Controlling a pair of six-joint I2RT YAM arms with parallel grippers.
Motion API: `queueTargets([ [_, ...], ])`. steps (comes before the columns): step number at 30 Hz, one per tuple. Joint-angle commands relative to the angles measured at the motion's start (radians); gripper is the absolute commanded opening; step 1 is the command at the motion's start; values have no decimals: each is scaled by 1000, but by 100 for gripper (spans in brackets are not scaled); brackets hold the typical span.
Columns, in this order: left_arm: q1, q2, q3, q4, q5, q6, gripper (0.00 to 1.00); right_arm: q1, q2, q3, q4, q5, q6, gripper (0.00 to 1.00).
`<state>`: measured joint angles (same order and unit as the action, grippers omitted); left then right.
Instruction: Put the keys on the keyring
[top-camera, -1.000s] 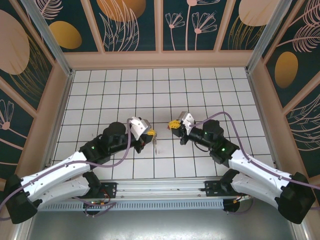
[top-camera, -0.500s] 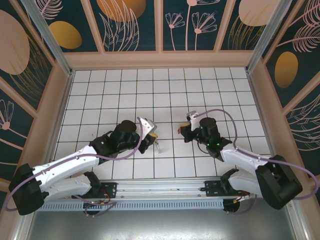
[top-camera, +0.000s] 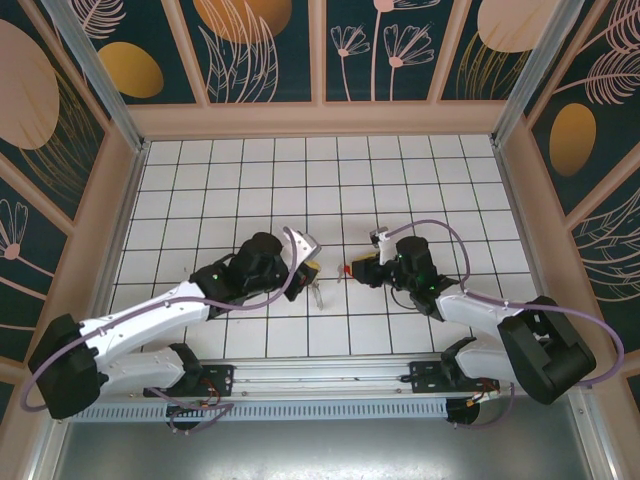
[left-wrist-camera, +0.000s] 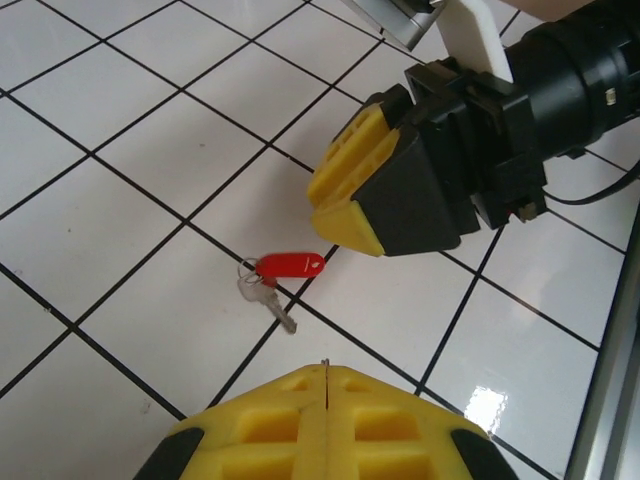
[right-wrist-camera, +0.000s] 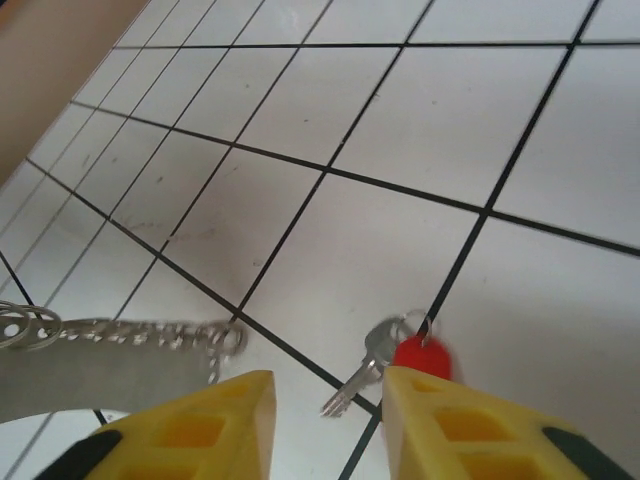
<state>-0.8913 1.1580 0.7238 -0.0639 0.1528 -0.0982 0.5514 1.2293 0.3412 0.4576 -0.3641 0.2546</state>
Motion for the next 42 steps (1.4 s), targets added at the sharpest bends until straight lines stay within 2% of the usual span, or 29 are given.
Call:
queueTargets([
  [1,7,58,46,8,43,31,0,-55,-31,-14,17,49,38,40],
  [4,8,150,97,4,82,44,0,-99,-84,-11,0,89,34,46],
  [8,8,283,167,35,167,44,0,-183,-228,-36,-16,145,40,51],
  [13,7,450,243,37,202,48,0,-240,-381,-68,-68,172,55,52],
  [18,8,549,333,29,200,27,0,-265,-438,-116,-101,127,107,52],
  [24,9,668,359,6,164,-4,0,-281,-456,-142,-89,133,111,52],
  [30,8,728,363,43,176,-25,0,-294,-449,-152,-73,122,111,52],
  [42,7,765,376,-27,156,-20,1,-302,-428,-156,-51,109,107,51],
])
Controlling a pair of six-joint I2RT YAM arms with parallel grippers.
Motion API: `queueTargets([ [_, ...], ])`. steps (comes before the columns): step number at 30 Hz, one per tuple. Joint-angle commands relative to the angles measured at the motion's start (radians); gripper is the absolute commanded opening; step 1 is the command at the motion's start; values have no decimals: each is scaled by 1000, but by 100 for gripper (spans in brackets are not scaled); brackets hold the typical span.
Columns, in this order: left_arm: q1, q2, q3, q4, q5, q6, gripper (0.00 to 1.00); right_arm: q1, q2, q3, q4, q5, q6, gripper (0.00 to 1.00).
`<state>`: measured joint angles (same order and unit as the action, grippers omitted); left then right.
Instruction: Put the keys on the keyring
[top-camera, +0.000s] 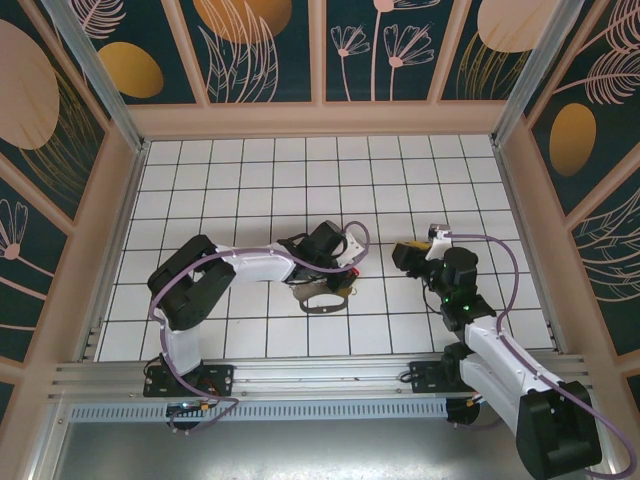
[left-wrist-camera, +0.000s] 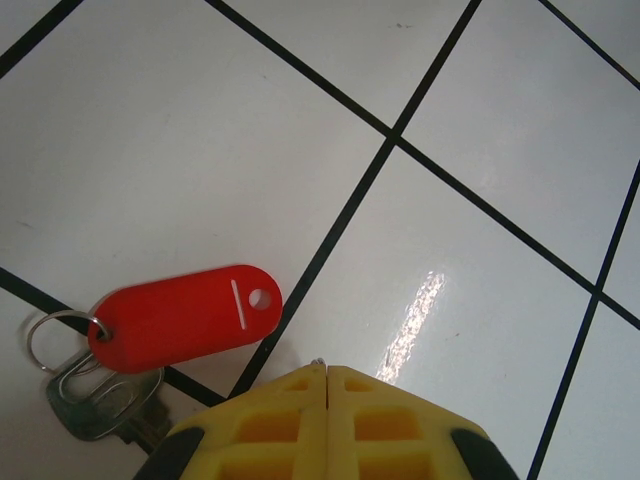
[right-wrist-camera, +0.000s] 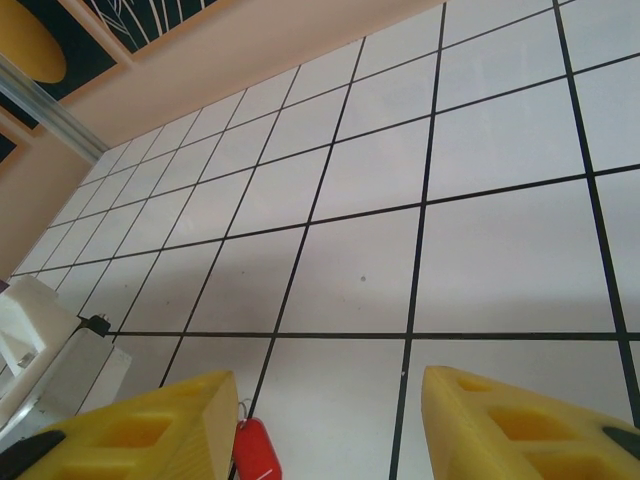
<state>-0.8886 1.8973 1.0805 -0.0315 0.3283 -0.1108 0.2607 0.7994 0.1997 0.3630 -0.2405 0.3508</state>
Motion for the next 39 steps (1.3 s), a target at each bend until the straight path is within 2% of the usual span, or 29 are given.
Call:
queueTargets([
  [1,4,28,21,-66,-16,-6,6,-13,0,-14,43,-14,9,51],
  [4,4,37,33,-93,-24,-1,14,-21,-5,-15,36,-17,5,51],
  [15,3,51,89,-167,-62,26,18,-70,-37,-27,27,-44,-4,51],
  [22,-13,69,145,-228,-133,66,24,-85,-40,-32,29,-62,-6,50],
  [34,-61,117,253,-374,-311,146,27,-108,-77,-34,11,-72,-10,50],
  [39,-62,118,259,-390,-330,152,23,-110,-78,-28,7,-76,-12,50],
])
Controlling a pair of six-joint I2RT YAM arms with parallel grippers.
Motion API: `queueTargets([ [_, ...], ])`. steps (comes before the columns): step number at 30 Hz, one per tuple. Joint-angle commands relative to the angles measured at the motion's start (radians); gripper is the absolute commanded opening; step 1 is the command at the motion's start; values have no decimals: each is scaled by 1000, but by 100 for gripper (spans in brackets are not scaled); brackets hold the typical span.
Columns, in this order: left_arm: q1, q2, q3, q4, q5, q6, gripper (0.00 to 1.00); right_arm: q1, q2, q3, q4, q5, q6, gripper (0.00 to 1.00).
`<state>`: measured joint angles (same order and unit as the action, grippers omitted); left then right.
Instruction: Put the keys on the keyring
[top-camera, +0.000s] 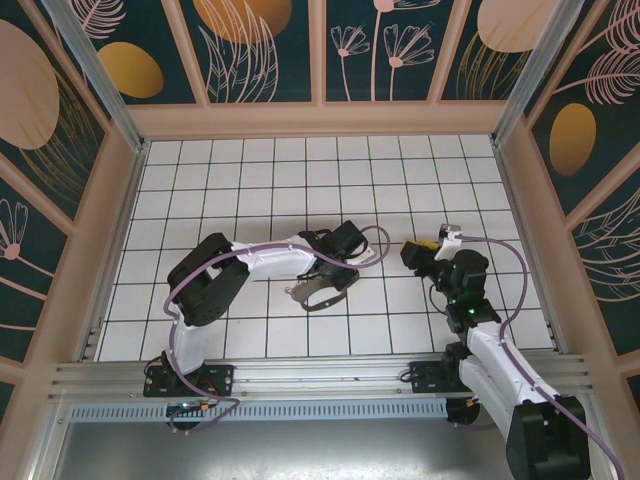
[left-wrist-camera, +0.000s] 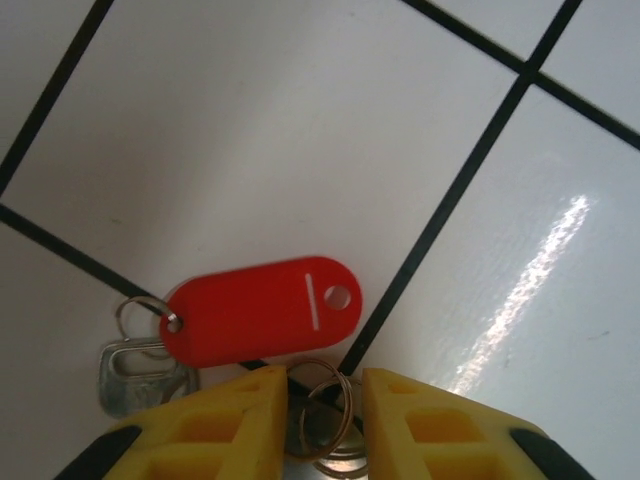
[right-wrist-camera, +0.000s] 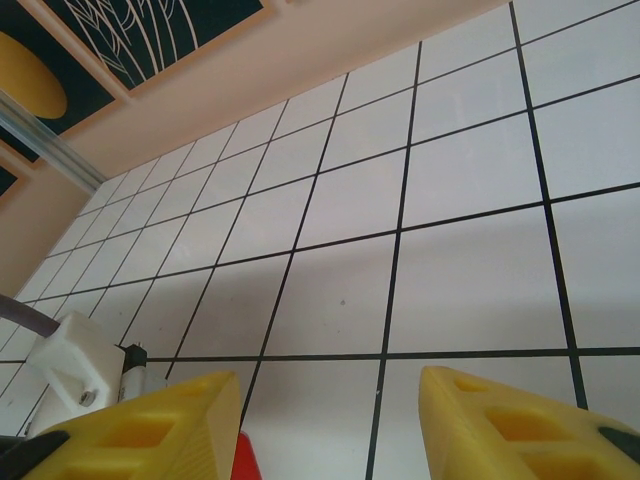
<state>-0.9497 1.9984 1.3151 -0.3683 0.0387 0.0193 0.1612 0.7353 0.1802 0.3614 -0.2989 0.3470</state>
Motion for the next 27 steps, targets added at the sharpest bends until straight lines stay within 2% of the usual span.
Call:
queueTargets([
  [1,-1,16,23,-52,-38,23,21,-10,-16,-8,7,-19,-9,49],
  [8,-1,1,18,-38,-10,18,0,-12,-16,-8,10,-23,-9,49],
  [21,-1,-134,-4,-46,39,5,0,-11,-16,-7,-12,-79,-18,48],
  [27,4,-257,-80,9,122,23,0,-2,-86,-80,132,-288,37,47],
])
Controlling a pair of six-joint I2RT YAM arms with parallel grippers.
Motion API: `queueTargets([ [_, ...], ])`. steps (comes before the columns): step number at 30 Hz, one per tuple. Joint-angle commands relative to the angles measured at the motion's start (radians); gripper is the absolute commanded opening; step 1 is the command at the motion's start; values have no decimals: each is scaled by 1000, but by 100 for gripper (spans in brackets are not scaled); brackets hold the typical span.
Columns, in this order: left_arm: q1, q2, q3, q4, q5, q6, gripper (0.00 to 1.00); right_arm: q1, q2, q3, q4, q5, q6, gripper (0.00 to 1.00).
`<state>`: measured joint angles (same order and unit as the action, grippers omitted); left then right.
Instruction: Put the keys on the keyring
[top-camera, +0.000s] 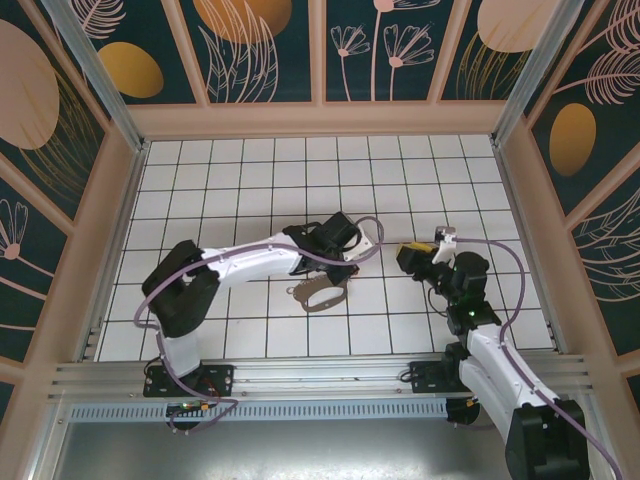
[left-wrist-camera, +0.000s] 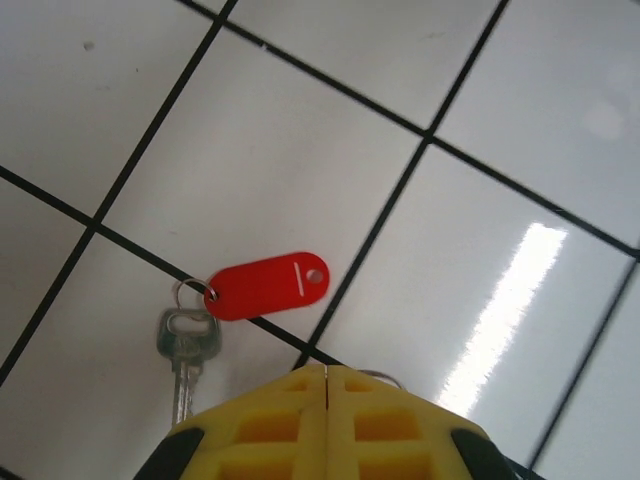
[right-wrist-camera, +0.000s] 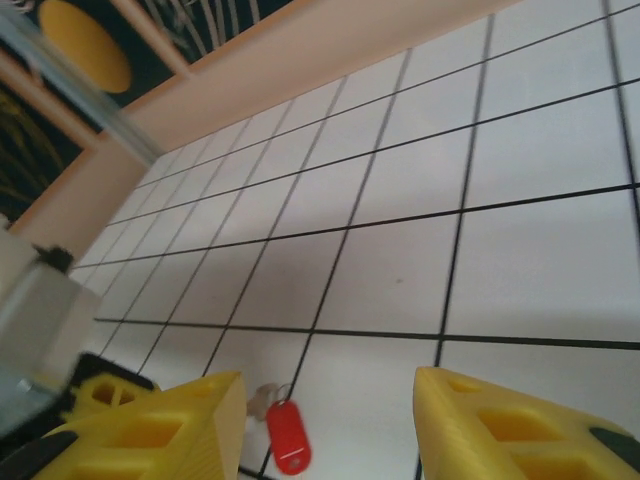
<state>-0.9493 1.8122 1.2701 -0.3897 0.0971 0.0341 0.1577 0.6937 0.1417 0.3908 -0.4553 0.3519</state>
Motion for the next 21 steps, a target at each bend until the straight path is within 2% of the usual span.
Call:
queueTargets([
  [1,8,-91,-51,40,71,10,0,3,-61,-59,130,-157,48,47],
  [6,51,-251,-177,135,144,16,0,57,-108,-109,268,-233,85,49],
  [10,77,-384,-280,230,203,30,0,132,-61,-128,424,-253,81,49],
  [15,90,-500,-410,353,255,25,0,234,94,-115,606,-270,35,47],
  [21,99,-585,-520,487,281,17,0,252,327,-55,814,-351,47,46],
])
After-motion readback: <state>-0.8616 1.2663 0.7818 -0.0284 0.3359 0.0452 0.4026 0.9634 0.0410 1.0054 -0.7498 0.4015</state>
